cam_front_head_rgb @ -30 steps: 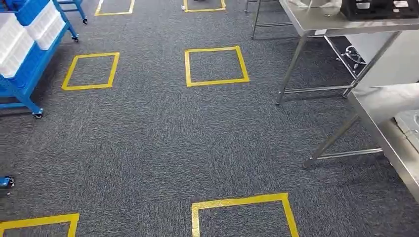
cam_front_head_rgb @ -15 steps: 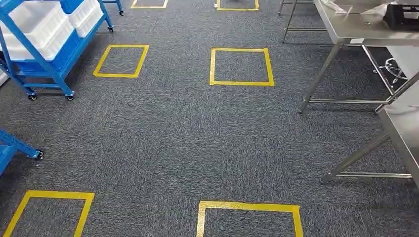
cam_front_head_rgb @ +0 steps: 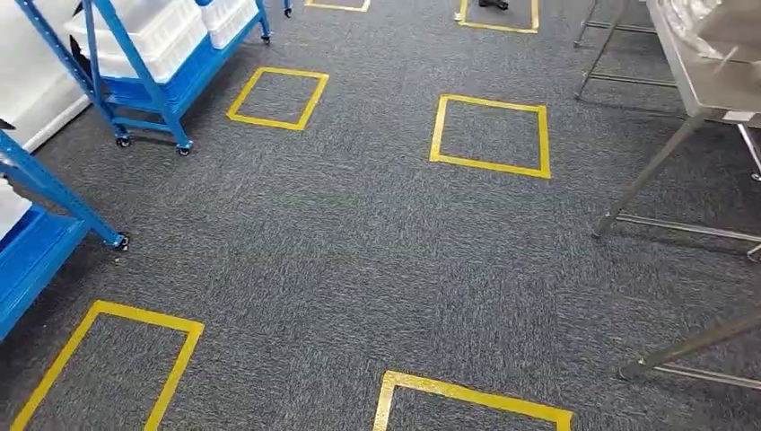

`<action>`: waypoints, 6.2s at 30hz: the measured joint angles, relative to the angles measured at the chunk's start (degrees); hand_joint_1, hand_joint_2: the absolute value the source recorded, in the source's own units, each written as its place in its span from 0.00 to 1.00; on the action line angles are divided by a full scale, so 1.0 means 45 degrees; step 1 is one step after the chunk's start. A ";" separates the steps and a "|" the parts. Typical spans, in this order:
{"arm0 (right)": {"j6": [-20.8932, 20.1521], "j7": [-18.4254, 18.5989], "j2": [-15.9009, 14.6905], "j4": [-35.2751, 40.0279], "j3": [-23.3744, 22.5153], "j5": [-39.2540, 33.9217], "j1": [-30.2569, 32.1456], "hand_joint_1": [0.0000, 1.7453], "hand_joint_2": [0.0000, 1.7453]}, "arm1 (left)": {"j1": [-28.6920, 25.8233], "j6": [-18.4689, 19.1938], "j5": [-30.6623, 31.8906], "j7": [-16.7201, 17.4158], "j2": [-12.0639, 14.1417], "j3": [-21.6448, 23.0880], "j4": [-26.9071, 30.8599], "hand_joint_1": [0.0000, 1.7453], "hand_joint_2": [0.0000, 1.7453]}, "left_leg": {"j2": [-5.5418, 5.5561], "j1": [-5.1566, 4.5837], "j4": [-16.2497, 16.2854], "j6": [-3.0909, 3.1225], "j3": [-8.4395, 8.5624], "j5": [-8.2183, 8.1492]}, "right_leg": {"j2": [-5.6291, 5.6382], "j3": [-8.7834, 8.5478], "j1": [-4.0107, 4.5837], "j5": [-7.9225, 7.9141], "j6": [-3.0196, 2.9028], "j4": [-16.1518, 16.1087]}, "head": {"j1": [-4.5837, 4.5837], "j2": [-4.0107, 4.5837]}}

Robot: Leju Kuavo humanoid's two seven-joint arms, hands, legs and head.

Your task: Take the parts from the cabinet and place them on the table.

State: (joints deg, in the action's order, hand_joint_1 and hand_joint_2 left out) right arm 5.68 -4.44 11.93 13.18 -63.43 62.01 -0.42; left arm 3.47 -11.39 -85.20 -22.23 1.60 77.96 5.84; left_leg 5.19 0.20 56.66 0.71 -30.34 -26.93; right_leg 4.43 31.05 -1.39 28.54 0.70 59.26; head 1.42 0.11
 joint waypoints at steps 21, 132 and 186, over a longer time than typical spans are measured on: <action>-0.0078 0.0000 -0.0010 0.0005 -0.0010 0.0029 -0.0118 0.00 0.00 | -0.0050 0.0024 -0.0058 -0.0024 -0.0014 0.0000 -0.0029 0.00 0.00 | -0.1465 -0.0059 -0.0105 0.0004 -0.0069 0.0162 | -0.2111 -0.0621 0.0174 0.0569 -0.0058 -0.0171 | 0.0063 0.0000; -0.0044 0.0165 -0.0175 0.0107 -0.1069 0.0466 0.0056 0.00 0.00 | -0.0033 0.0457 -0.0418 -0.1005 -0.0214 0.0282 -0.0102 0.00 0.00 | -0.1021 0.0013 0.2875 -0.0517 -0.1095 -0.1489 | -0.1055 -0.0407 0.0074 0.0485 -0.0600 -0.0087 | 0.0087 0.0000; -0.0073 0.0053 -0.0209 0.0189 -0.2331 0.0690 -0.0170 0.00 0.00 | -0.0075 0.0243 -0.0481 -0.0797 -0.0296 0.0549 -0.0209 0.00 0.00 | -0.1002 -0.0281 0.0277 0.0111 0.0282 -0.0534 | -0.0962 0.0543 0.0346 -0.0359 -0.0372 0.0086 | -0.0029 0.0000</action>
State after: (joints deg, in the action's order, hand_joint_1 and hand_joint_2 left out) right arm 5.35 -4.20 10.99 14.03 -73.92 65.11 -1.18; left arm 3.13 -10.29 -87.36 -25.81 0.26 80.43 4.90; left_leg 0.68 -1.07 57.91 1.21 -29.07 -29.34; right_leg 0.10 33.49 0.17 26.92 -0.97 59.65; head 1.29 0.11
